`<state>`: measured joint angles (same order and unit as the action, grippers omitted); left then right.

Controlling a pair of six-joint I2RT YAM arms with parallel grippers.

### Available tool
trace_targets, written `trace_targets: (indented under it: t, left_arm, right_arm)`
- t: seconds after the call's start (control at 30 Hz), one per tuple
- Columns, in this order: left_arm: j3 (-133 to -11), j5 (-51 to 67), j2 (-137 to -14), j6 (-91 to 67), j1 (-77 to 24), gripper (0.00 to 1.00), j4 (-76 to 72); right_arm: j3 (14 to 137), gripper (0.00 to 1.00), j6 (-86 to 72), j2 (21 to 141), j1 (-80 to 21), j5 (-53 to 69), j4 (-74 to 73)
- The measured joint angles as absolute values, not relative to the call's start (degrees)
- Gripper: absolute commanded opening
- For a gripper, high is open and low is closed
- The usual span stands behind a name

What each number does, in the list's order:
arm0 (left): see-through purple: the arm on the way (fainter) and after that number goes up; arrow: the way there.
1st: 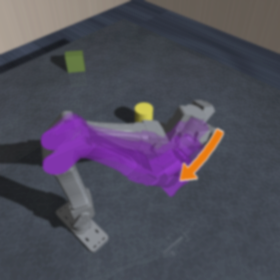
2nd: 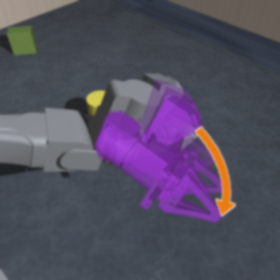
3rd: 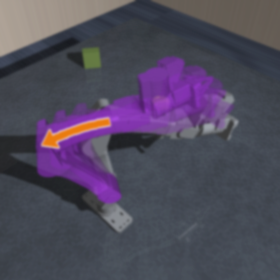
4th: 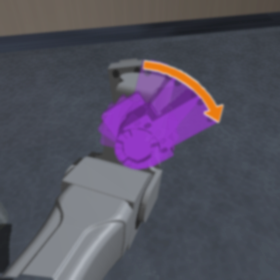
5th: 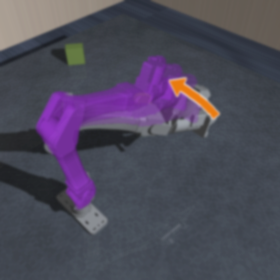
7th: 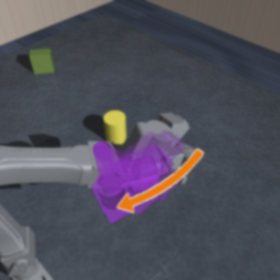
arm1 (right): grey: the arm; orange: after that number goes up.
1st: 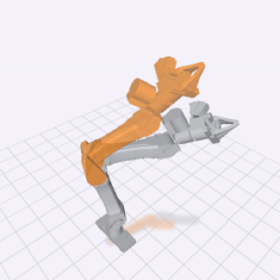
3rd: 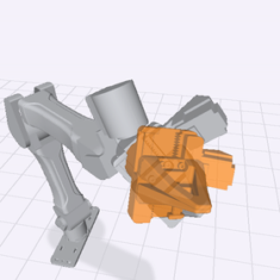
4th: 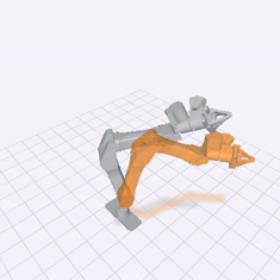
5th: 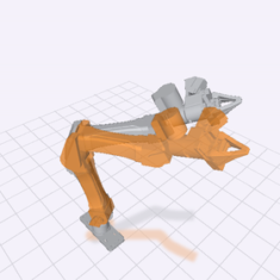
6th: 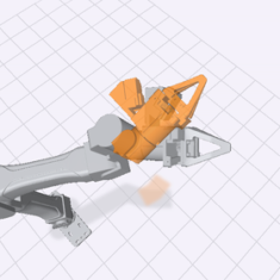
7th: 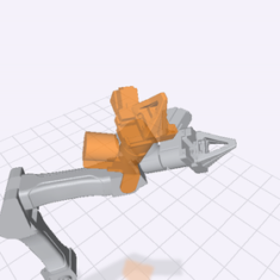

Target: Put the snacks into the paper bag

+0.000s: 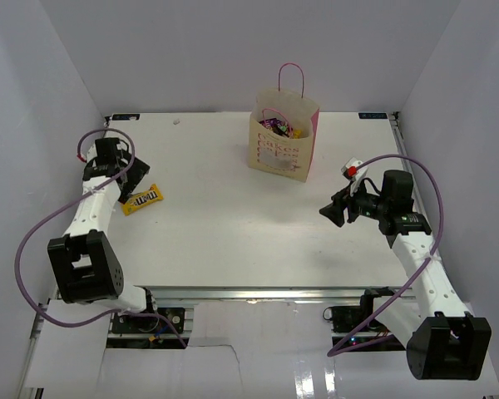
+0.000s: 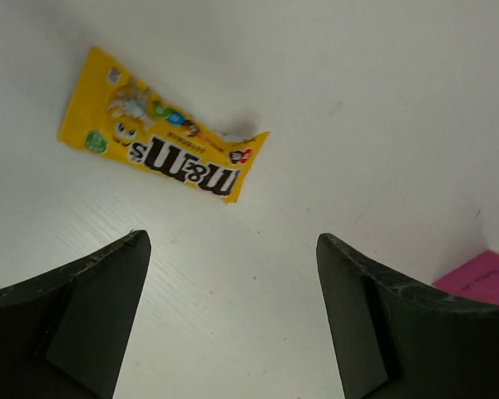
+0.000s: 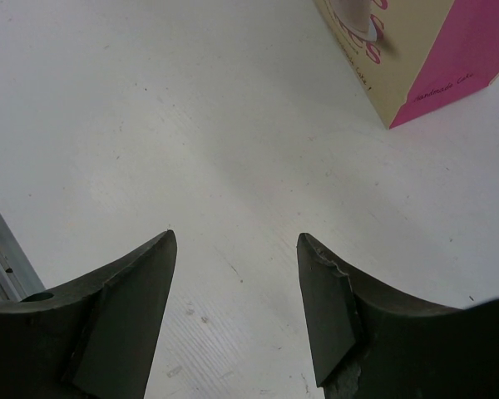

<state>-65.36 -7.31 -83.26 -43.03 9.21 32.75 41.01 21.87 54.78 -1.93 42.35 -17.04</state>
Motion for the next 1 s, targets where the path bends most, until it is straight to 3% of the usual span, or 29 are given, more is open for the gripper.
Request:
trace_targets:
  t: [0.37,0.63,0.77,0.9,0.93,1.0]
  left_arm:
    - [-69.7,-1.0,-100.5,-74.6,17.7,0.81,44.6]
    - [-75.1,0.1,-105.4,-82.3,17.3,0.8,45.0]
    - [-75.2,0.2,-109.0,-83.6,17.3,0.74,47.3]
    - [-75.2,0.8,-110.3,-84.1,17.3,0.61,48.5]
    - [-75.4,0.8,-110.4,-84.1,17.3,0.52,48.8]
    - [-76.0,0.8,-110.8,-84.0,17.3,0.43,49.3]
  right_arm:
    - [40.7,0.66,21.9,54.9,-1.9,42.2,-17.1]
    - [40.5,0.66,21.8,54.9,-1.9,42.0,-17.1]
    - [40.4,0.66,21.9,54.9,-1.5,41.7,-17.1]
    - [40.4,0.66,21.8,54.9,-1.1,41.7,-17.1]
    - [40.4,0.66,21.9,54.9,-1.1,41.7,-17.1]
    - [40.4,0.66,21.9,54.9,-1.1,41.7,-17.1]
